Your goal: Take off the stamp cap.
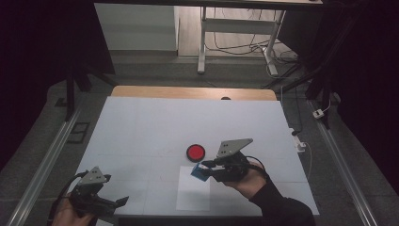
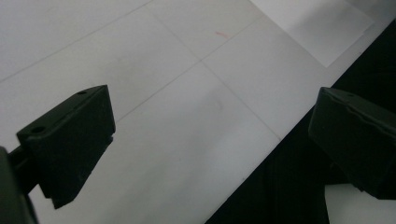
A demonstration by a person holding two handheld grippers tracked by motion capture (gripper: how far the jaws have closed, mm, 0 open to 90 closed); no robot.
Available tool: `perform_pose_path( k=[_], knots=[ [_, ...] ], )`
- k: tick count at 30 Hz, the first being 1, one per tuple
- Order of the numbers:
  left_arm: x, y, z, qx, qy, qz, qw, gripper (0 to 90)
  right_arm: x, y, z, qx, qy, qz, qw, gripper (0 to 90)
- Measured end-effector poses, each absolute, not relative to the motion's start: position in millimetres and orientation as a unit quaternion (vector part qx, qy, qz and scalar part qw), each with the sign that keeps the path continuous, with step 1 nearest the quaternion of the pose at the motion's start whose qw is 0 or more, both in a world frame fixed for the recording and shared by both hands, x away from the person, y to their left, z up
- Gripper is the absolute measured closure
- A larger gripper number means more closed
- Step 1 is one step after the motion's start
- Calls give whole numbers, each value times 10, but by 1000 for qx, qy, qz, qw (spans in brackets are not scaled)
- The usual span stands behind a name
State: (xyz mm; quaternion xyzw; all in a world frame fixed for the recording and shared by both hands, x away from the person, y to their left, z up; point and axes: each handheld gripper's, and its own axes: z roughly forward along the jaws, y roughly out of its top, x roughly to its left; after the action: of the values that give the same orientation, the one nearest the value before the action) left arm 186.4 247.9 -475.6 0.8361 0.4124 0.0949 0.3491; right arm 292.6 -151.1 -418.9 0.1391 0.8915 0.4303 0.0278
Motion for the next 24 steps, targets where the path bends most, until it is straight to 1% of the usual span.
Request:
perform_pose_path(
  k=[5, 8, 11, 19, 24],
  knots=[
    [1894, 2431, -4747, 841, 394, 93, 360, 9, 2928, -1508, -4191, 138, 892, 429, 28, 703],
    [1933, 2410, -4759, 839, 377, 79, 384, 7, 2932, -1510, -4190, 137, 893, 427, 27, 703],
    [1981, 2379, -4774, 840, 368, 64, 394, 8, 2927, -1512, -4183, 134, 893, 429, 28, 703],
    [2074, 2238, -4741, 841, 339, 62, 416, 6, 2930, -1522, -4158, 129, 891, 434, 24, 703],
    [2149, 2139, -4743, 846, 323, 62, 419, 2, 2932, -1528, -4142, 124, 891, 436, 24, 703]
  ],
)
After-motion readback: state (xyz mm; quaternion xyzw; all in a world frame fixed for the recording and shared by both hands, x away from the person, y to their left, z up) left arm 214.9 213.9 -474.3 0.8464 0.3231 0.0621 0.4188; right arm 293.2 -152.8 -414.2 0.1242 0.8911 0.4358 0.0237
